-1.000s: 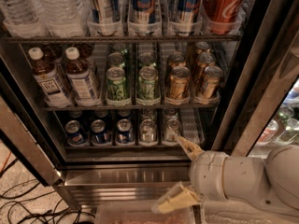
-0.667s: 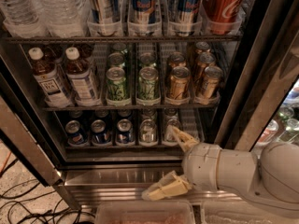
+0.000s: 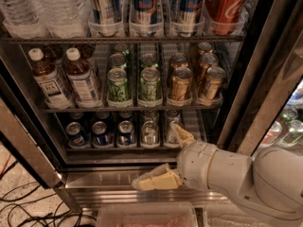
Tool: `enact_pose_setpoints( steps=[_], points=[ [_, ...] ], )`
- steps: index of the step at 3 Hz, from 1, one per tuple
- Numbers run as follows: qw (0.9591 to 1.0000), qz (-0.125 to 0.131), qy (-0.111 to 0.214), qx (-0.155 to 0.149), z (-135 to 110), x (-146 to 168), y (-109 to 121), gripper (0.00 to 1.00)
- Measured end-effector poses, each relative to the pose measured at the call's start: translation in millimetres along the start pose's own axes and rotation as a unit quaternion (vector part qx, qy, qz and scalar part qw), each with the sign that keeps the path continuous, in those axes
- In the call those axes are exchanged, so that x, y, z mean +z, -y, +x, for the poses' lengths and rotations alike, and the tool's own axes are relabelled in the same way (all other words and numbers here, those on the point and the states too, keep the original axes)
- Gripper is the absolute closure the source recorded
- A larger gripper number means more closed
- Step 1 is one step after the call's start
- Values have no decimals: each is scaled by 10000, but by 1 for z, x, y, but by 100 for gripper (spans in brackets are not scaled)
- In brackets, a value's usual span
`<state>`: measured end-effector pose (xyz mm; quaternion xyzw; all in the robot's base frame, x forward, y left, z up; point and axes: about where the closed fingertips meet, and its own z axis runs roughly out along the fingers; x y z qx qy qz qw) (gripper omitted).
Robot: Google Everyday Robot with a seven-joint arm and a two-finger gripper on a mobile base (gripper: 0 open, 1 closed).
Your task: Pick green can from middle shelf of fridge
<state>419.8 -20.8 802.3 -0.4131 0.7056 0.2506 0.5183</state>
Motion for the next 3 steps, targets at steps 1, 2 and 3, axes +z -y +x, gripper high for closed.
enact_pose_setpoints(
  steps=[1,2,3],
  points=[
    [9998,143,-97,84,-8,-1,2,0],
    [9989,330,209,258,13,2,-1,0],
    [9936,907,660,100,11,6,20,0]
  ],
)
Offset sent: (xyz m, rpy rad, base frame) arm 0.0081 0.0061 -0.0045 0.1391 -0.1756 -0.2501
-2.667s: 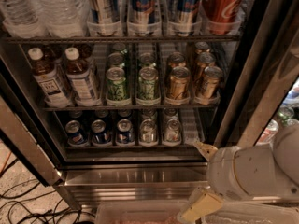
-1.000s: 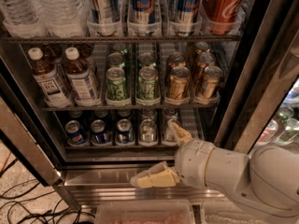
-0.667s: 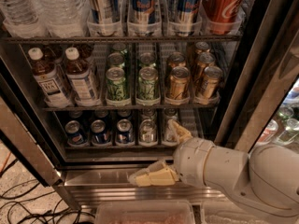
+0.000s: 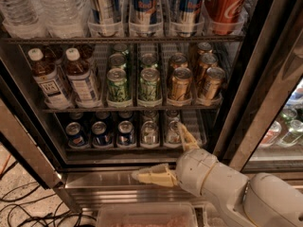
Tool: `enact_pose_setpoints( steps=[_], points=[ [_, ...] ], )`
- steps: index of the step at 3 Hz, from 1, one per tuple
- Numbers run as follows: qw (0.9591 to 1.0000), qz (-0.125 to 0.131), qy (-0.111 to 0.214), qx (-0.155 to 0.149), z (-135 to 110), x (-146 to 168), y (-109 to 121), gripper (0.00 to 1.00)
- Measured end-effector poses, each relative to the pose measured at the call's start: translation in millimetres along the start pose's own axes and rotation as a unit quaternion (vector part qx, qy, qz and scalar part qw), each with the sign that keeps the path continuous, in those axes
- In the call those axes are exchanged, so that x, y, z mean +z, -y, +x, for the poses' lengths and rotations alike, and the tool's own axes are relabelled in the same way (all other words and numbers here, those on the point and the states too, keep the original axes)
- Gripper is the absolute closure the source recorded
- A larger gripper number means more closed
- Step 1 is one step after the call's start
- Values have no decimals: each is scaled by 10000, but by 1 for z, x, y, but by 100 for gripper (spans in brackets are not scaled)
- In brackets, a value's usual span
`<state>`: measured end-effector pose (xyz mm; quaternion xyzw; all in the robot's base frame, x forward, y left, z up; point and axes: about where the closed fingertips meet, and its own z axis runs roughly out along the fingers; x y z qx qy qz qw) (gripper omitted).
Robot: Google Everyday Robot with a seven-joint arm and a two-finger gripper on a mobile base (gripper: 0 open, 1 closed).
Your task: Pick green can from middle shelf of fridge
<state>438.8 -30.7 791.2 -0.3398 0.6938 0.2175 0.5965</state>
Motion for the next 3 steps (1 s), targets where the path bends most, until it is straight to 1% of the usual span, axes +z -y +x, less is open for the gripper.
enact_pose_setpoints(
  steps=[1,2,3],
  points=[
    [9971,180,479,-560,-18,24,2,0],
    [9933,97,919,-689,-28,46,7,0],
    [9904,161,1305,-429,-31,59,12,0]
  ],
)
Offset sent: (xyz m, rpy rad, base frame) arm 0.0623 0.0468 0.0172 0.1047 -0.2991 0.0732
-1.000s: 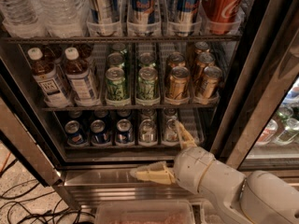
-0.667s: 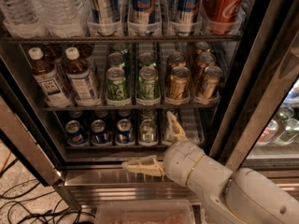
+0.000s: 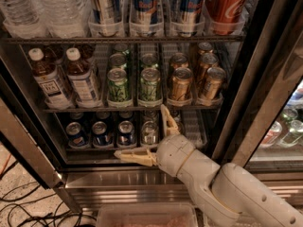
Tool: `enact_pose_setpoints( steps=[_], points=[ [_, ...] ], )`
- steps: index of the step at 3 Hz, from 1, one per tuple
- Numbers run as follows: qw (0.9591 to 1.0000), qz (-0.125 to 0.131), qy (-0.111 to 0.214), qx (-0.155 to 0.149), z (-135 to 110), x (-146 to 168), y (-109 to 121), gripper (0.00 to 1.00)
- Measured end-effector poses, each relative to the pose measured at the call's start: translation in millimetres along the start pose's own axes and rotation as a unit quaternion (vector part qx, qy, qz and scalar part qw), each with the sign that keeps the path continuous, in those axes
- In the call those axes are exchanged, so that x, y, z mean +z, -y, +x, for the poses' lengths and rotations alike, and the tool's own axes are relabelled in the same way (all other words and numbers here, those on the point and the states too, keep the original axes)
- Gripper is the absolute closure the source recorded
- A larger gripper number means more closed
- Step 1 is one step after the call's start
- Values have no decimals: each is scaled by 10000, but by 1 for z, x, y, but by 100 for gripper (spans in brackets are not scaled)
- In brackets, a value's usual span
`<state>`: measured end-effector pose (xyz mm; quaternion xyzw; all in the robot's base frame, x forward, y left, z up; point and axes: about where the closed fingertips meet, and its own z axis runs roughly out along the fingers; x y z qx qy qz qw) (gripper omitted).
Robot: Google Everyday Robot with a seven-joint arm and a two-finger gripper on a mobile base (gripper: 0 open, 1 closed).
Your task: Pick green can from middle shelf of fridge
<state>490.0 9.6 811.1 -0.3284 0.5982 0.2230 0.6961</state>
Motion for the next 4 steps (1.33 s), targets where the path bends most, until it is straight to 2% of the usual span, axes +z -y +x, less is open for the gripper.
enact_pose_setpoints(
  steps=[1,2,3,4],
  points=[
    [9995,55,109,290,11,-2,3,0],
    [9995,54,108,288,11,-2,3,0],
    [9994,319,-70,98,15,-5,6,0],
    [9959,713,-492,-265,16,-7,10,0]
  ],
)
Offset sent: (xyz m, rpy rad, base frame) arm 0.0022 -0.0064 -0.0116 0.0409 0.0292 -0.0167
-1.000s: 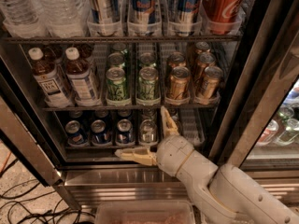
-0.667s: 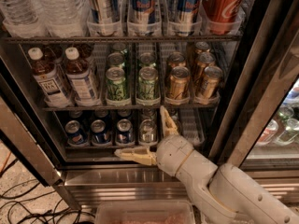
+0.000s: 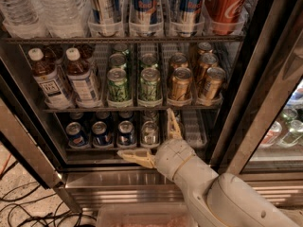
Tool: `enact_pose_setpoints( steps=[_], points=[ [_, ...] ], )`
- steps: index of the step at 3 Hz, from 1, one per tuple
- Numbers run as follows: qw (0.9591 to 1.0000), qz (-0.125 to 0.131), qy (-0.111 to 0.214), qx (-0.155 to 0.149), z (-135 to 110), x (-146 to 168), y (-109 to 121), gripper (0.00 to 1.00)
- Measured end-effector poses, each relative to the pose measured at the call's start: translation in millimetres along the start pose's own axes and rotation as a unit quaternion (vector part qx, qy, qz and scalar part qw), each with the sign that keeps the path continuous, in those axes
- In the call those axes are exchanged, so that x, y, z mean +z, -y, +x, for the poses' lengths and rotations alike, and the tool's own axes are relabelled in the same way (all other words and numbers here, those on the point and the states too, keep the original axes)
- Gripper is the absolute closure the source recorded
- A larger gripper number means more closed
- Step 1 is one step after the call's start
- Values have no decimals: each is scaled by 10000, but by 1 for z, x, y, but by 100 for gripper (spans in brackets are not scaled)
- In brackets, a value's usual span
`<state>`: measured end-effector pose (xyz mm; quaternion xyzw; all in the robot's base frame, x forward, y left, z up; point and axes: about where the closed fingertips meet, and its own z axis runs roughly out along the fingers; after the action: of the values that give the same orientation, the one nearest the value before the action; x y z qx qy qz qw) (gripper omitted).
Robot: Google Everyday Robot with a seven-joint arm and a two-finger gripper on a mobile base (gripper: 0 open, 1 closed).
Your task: Pick green can from middle shelf of fridge
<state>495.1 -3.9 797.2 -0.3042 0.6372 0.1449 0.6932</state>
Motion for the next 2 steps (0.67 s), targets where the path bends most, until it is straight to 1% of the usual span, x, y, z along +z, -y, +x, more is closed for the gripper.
enact_pose_setpoints(
  steps=[1,2],
  points=[
    [9991,132,-370,-130,-2,0,3,0],
    [9992,-28,-368,173,-7,3,2,0]
  ],
)
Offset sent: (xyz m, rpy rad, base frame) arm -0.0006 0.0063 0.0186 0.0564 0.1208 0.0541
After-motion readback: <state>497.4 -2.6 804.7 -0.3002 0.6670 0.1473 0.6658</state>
